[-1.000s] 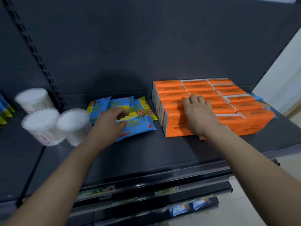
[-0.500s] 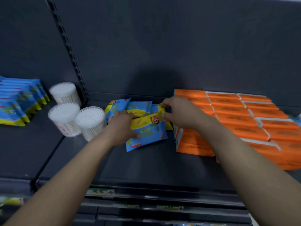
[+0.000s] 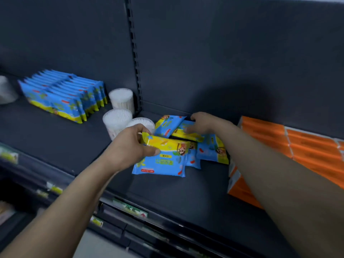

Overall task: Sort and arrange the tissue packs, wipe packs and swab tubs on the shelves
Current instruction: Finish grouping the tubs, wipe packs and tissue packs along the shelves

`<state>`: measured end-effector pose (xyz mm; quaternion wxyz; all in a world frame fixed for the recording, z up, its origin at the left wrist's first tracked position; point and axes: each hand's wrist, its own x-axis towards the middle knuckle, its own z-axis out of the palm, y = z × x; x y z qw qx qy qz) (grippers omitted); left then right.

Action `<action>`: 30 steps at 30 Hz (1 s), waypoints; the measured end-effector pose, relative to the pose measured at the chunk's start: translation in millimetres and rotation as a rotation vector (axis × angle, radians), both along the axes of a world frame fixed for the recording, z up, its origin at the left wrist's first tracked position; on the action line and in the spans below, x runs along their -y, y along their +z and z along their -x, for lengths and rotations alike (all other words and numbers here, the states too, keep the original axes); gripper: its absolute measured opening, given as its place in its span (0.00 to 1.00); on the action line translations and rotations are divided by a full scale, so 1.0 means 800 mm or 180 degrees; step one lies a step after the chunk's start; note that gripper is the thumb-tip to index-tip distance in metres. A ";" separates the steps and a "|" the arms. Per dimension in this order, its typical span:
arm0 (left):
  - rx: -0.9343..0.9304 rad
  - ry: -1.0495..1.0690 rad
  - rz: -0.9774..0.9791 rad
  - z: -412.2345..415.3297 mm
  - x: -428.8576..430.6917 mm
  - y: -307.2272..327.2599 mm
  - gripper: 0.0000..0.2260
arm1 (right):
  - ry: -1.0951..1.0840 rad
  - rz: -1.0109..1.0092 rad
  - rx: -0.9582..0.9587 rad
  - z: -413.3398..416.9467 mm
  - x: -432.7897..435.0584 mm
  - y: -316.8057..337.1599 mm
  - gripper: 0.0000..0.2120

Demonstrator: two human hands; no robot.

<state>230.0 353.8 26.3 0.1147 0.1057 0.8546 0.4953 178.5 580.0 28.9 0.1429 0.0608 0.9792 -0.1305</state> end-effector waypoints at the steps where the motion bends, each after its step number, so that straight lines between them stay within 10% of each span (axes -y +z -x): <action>1: 0.0149 0.0101 -0.0318 -0.002 0.003 0.001 0.14 | 0.0000 -0.0032 0.0138 0.004 0.000 -0.005 0.30; 7: 0.0707 0.0300 -0.1156 -0.013 0.015 -0.001 0.07 | -0.0174 -0.0335 0.0482 0.017 0.002 -0.017 0.41; 20: 0.1064 -0.0404 -0.1541 0.003 0.030 0.004 0.10 | -0.1220 -0.0143 -0.0622 -0.031 0.016 0.079 0.12; 30: 0.0875 -0.0432 -0.2068 0.052 0.224 0.027 0.18 | -0.1177 0.2666 -0.1291 -0.023 0.218 0.110 0.10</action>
